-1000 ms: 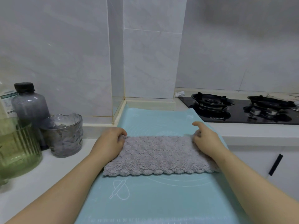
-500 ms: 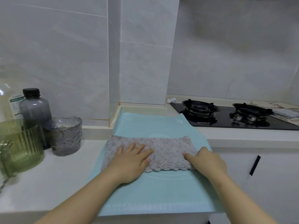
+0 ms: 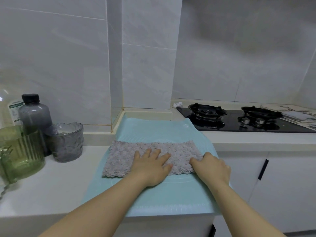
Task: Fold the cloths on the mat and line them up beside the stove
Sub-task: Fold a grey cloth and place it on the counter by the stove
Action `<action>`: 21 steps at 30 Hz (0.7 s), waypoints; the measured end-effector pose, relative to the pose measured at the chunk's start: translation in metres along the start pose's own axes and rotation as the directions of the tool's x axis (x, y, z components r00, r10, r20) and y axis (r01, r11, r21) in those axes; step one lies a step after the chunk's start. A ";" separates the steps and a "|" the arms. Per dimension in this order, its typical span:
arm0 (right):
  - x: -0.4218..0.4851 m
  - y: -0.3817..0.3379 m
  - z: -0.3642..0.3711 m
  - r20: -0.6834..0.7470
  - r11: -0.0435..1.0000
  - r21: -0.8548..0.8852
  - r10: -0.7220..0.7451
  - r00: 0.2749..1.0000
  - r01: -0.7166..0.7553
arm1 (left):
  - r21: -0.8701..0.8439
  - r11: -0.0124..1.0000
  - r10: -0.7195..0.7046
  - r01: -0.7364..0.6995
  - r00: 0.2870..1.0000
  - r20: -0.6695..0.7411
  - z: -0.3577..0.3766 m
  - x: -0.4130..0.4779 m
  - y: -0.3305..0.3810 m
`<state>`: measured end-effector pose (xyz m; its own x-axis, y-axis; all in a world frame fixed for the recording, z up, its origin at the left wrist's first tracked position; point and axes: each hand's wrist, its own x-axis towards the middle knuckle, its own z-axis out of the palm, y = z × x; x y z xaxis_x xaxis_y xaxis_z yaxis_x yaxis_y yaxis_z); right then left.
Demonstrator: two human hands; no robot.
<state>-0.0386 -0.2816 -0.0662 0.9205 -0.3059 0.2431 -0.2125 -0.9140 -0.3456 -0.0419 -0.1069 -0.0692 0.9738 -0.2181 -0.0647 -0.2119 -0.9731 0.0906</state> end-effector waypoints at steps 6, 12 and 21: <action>0.000 0.002 0.002 -0.039 0.993 0.085 -0.078 0.996 0.082 | -0.043 0.997 0.057 -0.061 0.995 -0.087 -0.017 0.000 -0.016; -0.006 -0.006 0.003 -0.148 0.966 0.067 -0.237 0.960 0.248 | -0.178 0.984 -0.030 -0.033 0.939 -0.342 -0.026 -0.027 -0.079; -0.007 -0.091 -0.018 -0.138 0.780 0.596 -0.134 0.981 0.190 | -0.740 0.667 -0.239 -0.083 0.918 -0.318 -0.004 -0.032 -0.108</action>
<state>-0.0316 -0.2011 -0.0198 0.8863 -0.2151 0.4101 0.2050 -0.6119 -0.7639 -0.0500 0.0058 -0.0734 0.9704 0.0560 0.2348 -0.1606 -0.5762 0.8014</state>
